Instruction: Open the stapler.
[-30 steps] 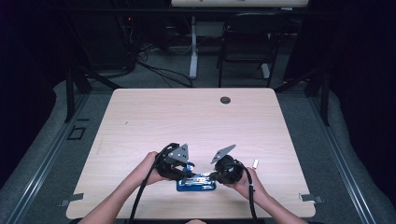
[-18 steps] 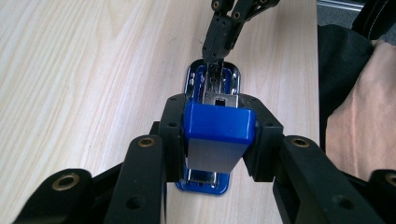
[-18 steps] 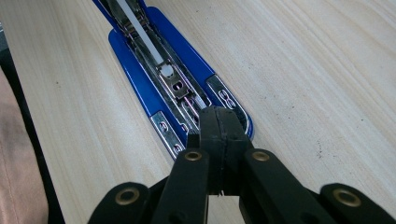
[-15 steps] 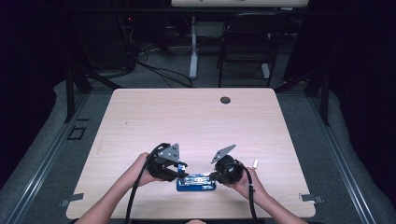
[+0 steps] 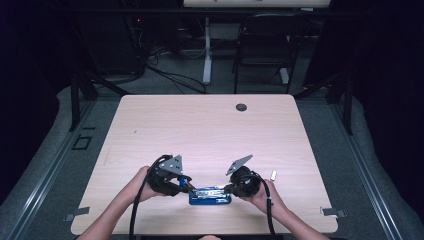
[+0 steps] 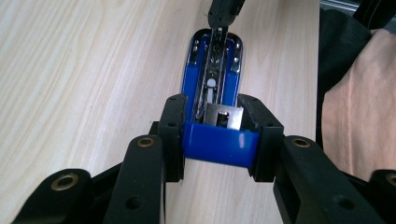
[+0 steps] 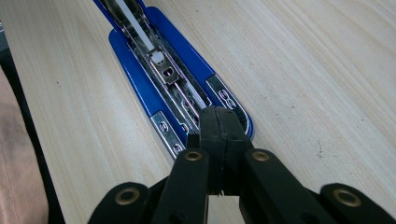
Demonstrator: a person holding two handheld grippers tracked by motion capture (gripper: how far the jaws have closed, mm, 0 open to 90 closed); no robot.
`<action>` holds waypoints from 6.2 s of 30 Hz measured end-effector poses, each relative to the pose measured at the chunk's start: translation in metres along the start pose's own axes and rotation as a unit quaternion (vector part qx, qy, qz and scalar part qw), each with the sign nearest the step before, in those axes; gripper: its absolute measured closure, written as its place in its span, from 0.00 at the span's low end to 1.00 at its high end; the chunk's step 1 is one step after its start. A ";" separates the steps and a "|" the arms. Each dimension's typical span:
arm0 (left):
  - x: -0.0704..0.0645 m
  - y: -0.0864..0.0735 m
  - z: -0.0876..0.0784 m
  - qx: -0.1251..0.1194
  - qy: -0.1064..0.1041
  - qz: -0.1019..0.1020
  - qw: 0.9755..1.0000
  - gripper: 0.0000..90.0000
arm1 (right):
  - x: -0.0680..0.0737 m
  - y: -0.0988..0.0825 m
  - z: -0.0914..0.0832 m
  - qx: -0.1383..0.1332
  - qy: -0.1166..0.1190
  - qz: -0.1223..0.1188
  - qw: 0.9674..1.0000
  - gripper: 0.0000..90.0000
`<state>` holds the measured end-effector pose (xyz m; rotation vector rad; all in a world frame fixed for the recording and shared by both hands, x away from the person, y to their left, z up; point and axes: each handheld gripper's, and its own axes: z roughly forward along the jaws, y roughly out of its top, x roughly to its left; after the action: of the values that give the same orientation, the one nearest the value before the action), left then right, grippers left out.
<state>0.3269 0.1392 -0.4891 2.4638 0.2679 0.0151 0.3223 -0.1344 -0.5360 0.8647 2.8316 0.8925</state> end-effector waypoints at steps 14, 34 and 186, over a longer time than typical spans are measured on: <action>0.004 -0.014 -0.001 0.015 -0.008 -0.011 1.000 0.72 | 0.000 0.000 0.000 -0.002 0.001 0.003 1.000 1.00; 0.008 -0.027 0.001 0.036 -0.016 -0.017 0.999 0.72 | 0.000 0.000 0.000 -0.002 0.001 0.004 1.000 1.00; 0.021 -0.056 0.005 0.080 -0.026 0.000 0.996 0.85 | -0.036 0.017 -0.047 -0.051 -0.051 0.061 0.996 0.68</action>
<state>0.3377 0.1833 -0.5292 2.6190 0.2547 -0.0728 0.3517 -0.1662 -0.4919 1.0460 2.6466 0.9679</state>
